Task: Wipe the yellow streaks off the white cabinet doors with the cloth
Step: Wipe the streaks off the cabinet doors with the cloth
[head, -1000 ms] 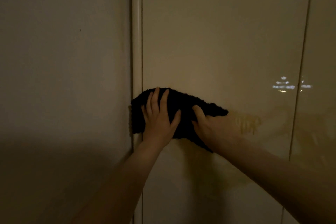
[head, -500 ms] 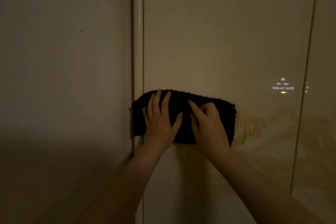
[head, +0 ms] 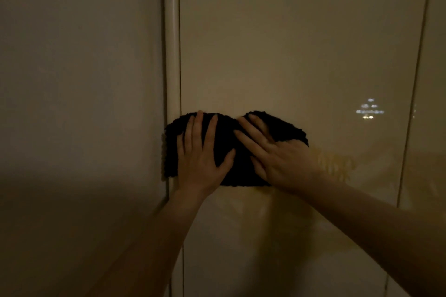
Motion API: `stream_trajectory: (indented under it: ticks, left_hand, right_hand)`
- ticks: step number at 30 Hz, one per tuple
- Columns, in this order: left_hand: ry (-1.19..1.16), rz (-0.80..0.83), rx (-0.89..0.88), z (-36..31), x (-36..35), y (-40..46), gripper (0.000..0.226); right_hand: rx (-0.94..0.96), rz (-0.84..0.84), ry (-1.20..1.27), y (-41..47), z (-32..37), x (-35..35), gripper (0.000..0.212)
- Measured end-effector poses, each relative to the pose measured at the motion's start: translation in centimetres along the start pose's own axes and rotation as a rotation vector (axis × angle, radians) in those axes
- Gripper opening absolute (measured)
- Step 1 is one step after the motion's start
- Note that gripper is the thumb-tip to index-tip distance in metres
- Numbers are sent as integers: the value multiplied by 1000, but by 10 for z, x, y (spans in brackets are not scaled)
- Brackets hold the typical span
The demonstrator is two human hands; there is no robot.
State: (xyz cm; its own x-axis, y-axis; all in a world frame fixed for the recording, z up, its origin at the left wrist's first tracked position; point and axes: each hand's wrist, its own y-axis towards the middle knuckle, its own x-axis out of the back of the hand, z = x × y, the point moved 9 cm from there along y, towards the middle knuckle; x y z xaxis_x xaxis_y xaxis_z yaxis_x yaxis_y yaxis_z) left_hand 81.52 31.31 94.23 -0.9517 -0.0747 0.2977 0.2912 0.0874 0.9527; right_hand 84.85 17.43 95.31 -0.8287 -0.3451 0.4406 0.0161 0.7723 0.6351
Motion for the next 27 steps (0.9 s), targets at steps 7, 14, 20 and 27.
stream_trajectory:
  ticks: [7,14,20,27]
  left_hand:
    - [19,-81,-45,-5,20,74,74]
    - [-7,-74,20,5,5,38,60]
    - [-69,6,100,11,-29,-76,57]
    - [-13,79,115,-7,-39,-102,57]
  right_hand:
    - [-93,-176,-104,43,-52,45,61]
    - [-147,-140,-38,34,-33,25,63]
    - [-14,-16,69,-24,44,-21,61]
    - [-1,-26,60,-45,49,-20,56]
